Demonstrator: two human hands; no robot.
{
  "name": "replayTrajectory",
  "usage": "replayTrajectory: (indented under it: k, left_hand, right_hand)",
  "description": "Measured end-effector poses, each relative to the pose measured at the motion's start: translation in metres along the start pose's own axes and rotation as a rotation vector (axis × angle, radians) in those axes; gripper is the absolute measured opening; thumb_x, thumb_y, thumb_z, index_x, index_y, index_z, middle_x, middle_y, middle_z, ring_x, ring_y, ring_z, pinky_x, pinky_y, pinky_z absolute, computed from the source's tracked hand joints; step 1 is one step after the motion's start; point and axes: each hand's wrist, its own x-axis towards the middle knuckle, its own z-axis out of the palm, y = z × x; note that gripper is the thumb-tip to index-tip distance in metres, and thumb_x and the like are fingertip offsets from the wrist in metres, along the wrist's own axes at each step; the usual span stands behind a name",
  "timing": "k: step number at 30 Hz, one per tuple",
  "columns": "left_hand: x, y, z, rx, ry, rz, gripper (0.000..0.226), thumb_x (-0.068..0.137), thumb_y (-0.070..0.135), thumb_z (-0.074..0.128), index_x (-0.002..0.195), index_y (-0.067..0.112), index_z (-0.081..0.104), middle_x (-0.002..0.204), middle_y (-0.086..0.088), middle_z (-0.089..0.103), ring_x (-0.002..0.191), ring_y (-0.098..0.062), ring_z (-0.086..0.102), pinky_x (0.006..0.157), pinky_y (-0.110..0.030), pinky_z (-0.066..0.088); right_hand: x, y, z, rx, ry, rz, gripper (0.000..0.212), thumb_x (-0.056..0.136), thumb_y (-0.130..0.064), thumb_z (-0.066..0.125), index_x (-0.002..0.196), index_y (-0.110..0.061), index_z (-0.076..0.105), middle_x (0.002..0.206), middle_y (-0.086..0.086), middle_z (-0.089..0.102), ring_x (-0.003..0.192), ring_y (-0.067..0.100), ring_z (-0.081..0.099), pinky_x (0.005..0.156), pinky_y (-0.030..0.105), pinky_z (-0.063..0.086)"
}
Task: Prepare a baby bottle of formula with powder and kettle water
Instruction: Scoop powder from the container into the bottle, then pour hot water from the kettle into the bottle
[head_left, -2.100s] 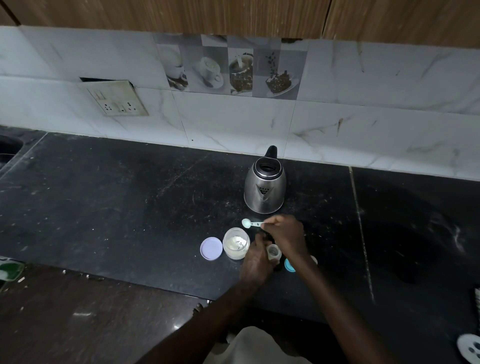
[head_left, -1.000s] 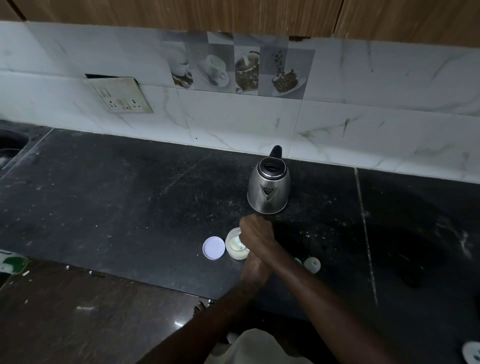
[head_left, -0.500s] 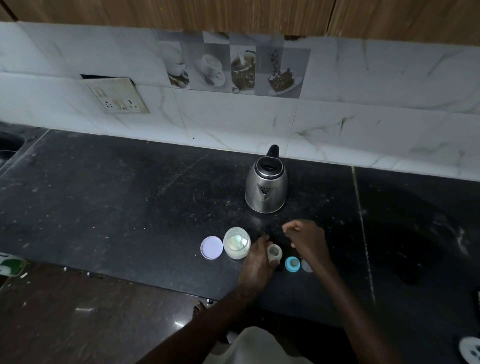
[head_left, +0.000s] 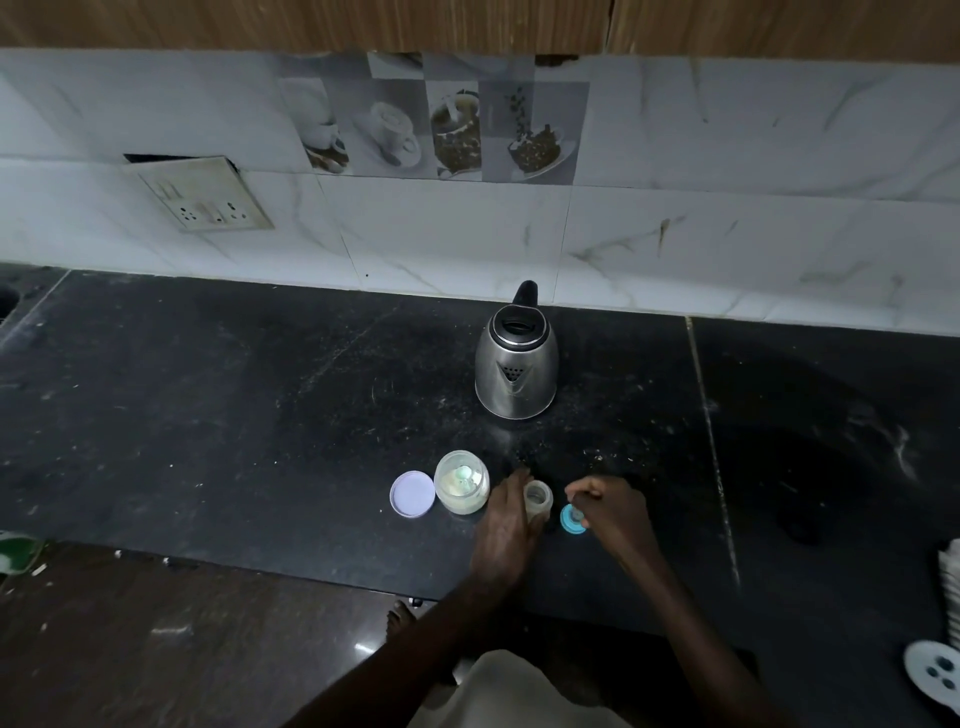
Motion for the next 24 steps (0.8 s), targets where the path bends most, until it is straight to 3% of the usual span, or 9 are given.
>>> replayTrajectory:
  k: [5,8,11,15,19,24]
  left_hand:
    - [-0.003,-0.003,-0.001,-0.023,-0.003,0.010,0.070,0.095,0.024,0.071,0.156,0.017,0.036,0.157,0.001,0.043,0.144,-0.014,0.042,0.117,-0.033,0.041]
    - [-0.004,-0.005,-0.002,-0.024,0.001,0.020,0.074,0.093,0.022,0.073,0.156,0.018,0.035,0.157,0.002,0.043,0.145,-0.014,0.041,0.118,-0.028,0.038]
    - [-0.003,-0.008,-0.002,-0.049,0.000,0.032,0.074,0.091,0.023,0.075,0.155,0.019,0.037,0.154,0.001,0.045,0.143,-0.016,0.044,0.116,-0.035,0.042]
    - [-0.001,0.000,-0.007,-0.076,0.023,0.050,0.074,0.091,0.033,0.073,0.154,0.017,0.038,0.154,0.001,0.045,0.142,-0.015,0.044,0.117,-0.033,0.040]
    - [0.015,0.018,-0.025,-0.116,0.135,0.070,0.067,0.098,0.051,0.059,0.151,0.015,0.040,0.145,-0.002,0.054,0.132,-0.016,0.052,0.108,-0.030,0.044]
    - [0.068,0.037,-0.060,-0.159,0.362,0.054,0.051,0.105,0.034,0.058,0.147,0.008,0.045,0.141,-0.009,0.055,0.128,-0.018,0.052,0.108,-0.023,0.038]
  right_hand:
    - [0.003,-0.003,0.004,-0.008,-0.004,-0.025,0.021,0.092,-0.011,0.070,0.085,-0.028,0.081,0.085,-0.012,0.079,0.085,0.007,0.075,0.088,0.036,0.061]
    - [0.008,-0.009,0.003,0.008,-0.011,-0.019,0.023,0.092,-0.010,0.070,0.083,-0.029,0.080,0.082,-0.010,0.079,0.080,0.013,0.076,0.083,0.037,0.062]
    - [0.016,-0.019,0.002,0.046,-0.021,0.001,0.022,0.094,-0.009,0.068,0.087,-0.026,0.079,0.083,-0.004,0.079,0.072,0.018,0.076,0.075,0.036,0.063]
    - [0.037,-0.038,-0.001,0.065,0.001,-0.015,0.017,0.096,-0.011,0.066,0.094,-0.022,0.079,0.085,-0.001,0.078,0.063,0.011,0.069,0.051,0.014,0.047]
    - [0.066,-0.068,-0.011,0.105,0.034,-0.064,0.016,0.096,-0.011,0.066,0.097,-0.019,0.079,0.087,0.002,0.078,0.062,0.010,0.067,0.047,0.007,0.042]
    - [0.111,-0.124,-0.027,0.190,0.211,-0.115,0.014,0.094,-0.015,0.068,0.091,-0.018,0.081,0.073,-0.006,0.074,0.052,0.004,0.065,0.052,0.016,0.047]
